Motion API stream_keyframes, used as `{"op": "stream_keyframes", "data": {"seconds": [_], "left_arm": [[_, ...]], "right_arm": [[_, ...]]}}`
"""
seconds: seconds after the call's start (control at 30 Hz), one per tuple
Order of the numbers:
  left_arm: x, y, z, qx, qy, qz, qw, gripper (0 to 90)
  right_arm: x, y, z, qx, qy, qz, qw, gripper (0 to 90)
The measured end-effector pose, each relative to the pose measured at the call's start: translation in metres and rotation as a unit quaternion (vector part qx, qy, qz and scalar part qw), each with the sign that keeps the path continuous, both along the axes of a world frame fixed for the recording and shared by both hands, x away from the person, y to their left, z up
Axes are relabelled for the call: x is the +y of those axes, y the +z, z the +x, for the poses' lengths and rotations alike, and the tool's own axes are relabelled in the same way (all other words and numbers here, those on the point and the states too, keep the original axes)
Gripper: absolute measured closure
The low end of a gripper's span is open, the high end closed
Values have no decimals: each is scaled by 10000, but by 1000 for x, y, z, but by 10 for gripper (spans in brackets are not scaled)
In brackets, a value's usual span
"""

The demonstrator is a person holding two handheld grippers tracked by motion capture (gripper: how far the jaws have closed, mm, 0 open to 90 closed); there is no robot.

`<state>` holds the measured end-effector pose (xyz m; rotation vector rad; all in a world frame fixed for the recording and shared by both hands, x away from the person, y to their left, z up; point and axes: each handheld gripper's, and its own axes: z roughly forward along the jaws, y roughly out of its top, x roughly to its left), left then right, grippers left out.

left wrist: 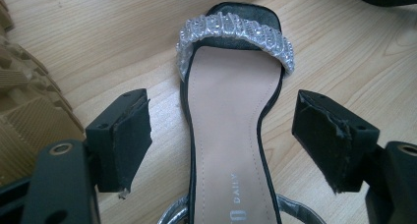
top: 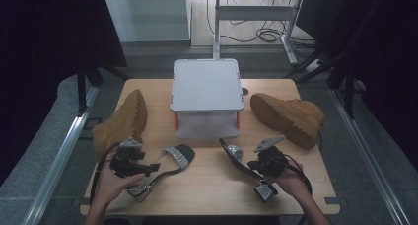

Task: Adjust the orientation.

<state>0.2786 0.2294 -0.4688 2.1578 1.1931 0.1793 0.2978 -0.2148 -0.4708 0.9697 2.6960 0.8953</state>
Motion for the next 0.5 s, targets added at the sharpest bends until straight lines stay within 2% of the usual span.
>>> {"op": "stream_keyframes", "data": {"seconds": [0.1, 0.17, 0.23, 0.33, 0.5], "left_arm": [[0, 0, -1, -6, -2, -5, 10000, 225], [0, 1, -3, -31, -1, -14, 10000, 225], [0, 1, -4, -35, -1, -22, 10000, 225], [0, 3, -6, -84, -5, -37, 10000, 225], [0, 6, -8, -113, 10, -74, 9999, 225]], "right_arm": [[3, 1, -3, -43, 42, 20, 10000, 894], [10, 0, -11, -96, 126, 19, 9999, 894], [16, -3, -18, -91, 227, 39, 9997, 894], [28, -12, -28, -81, 377, -66, 9992, 894], [34, -16, -35, -128, 451, -4, 9989, 894]]}}
